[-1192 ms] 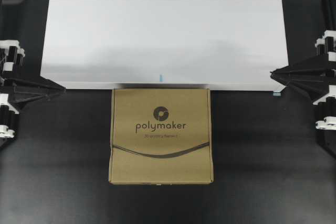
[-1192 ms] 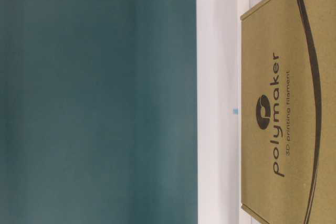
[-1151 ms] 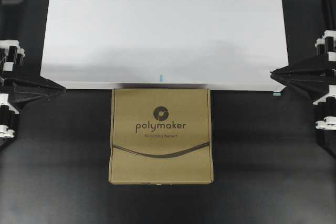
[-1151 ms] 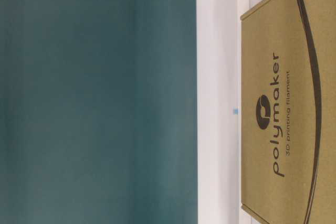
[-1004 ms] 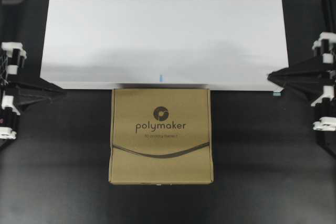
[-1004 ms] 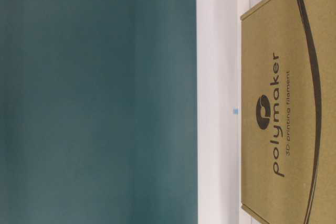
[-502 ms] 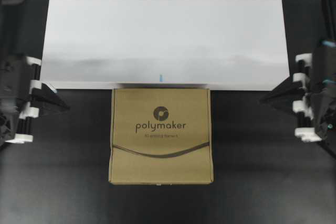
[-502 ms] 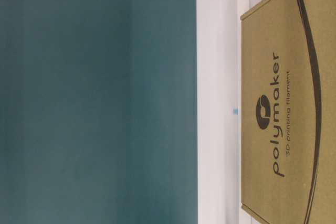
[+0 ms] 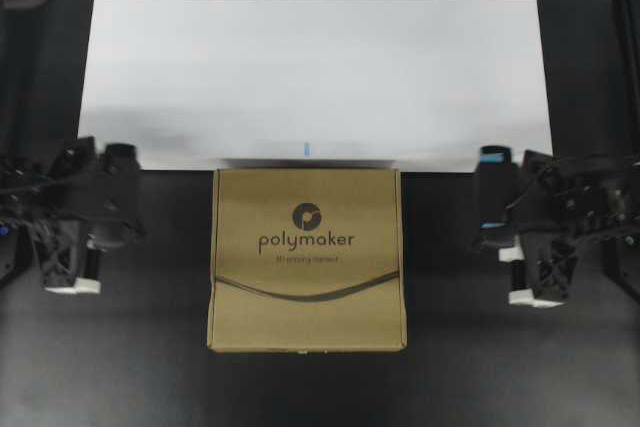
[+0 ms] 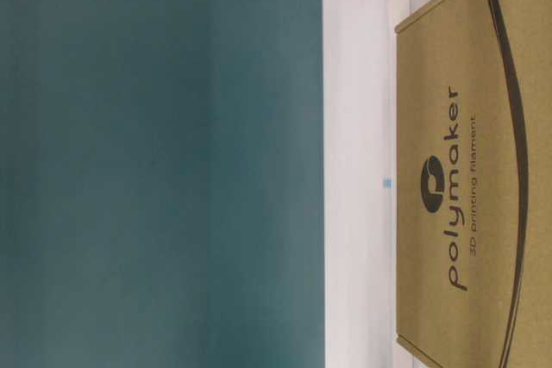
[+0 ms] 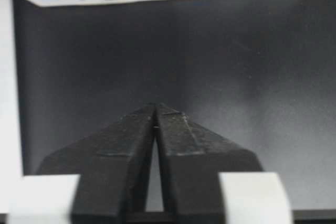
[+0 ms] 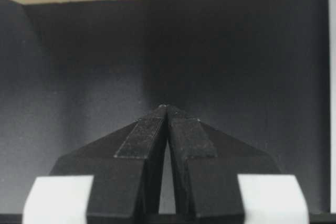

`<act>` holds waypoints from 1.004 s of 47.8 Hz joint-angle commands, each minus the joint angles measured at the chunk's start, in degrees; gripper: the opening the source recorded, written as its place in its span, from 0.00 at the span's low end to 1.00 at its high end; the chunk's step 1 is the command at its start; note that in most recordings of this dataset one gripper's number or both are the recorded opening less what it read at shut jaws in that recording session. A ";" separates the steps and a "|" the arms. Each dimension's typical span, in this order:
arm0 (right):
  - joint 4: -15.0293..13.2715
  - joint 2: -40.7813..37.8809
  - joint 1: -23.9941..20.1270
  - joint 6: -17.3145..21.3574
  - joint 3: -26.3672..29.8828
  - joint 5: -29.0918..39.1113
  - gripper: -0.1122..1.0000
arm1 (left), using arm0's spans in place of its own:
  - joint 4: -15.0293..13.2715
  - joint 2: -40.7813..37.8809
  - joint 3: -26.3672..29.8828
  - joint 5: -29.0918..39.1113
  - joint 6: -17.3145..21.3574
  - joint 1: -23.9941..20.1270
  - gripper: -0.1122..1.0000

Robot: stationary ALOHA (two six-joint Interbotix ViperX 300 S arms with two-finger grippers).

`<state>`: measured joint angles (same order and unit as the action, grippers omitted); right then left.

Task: Place the cardboard box on the stand after clamping it between your arms.
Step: 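Move both grippers inward toward the left and right sides of the box, then clamp the polymaker box between both grippers from its sides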

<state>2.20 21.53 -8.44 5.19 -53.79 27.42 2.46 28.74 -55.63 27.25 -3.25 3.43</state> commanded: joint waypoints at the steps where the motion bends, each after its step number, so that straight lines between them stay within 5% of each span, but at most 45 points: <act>1: 0.09 -2.90 -0.18 0.53 1.49 -0.44 0.13 | 0.18 -2.99 1.76 -0.18 -2.11 0.44 0.19; 6: 0.09 -5.27 -0.18 0.53 2.90 -0.53 0.28 | 0.18 -6.50 2.11 -0.70 -5.54 0.70 0.44; 12: 0.09 -7.65 -0.26 0.44 4.22 -0.62 0.59 | 0.18 -9.32 2.37 -3.43 -7.73 1.32 0.76; 16: -0.26 -9.32 -1.14 -0.18 4.83 -1.49 0.78 | 0.18 -11.07 2.46 -7.03 -8.17 1.41 0.89; 20: -0.97 -10.81 -1.49 0.00 4.92 -3.78 0.86 | 0.18 -12.83 2.72 -10.11 -8.00 1.41 0.86; 48: -1.05 -24.79 -1.41 -0.09 9.58 -16.35 0.82 | 0.18 -25.22 9.14 -12.30 -7.73 1.41 0.83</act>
<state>1.23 -1.32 -9.76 5.19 -45.97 11.87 2.46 3.96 -48.08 15.29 -11.07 4.66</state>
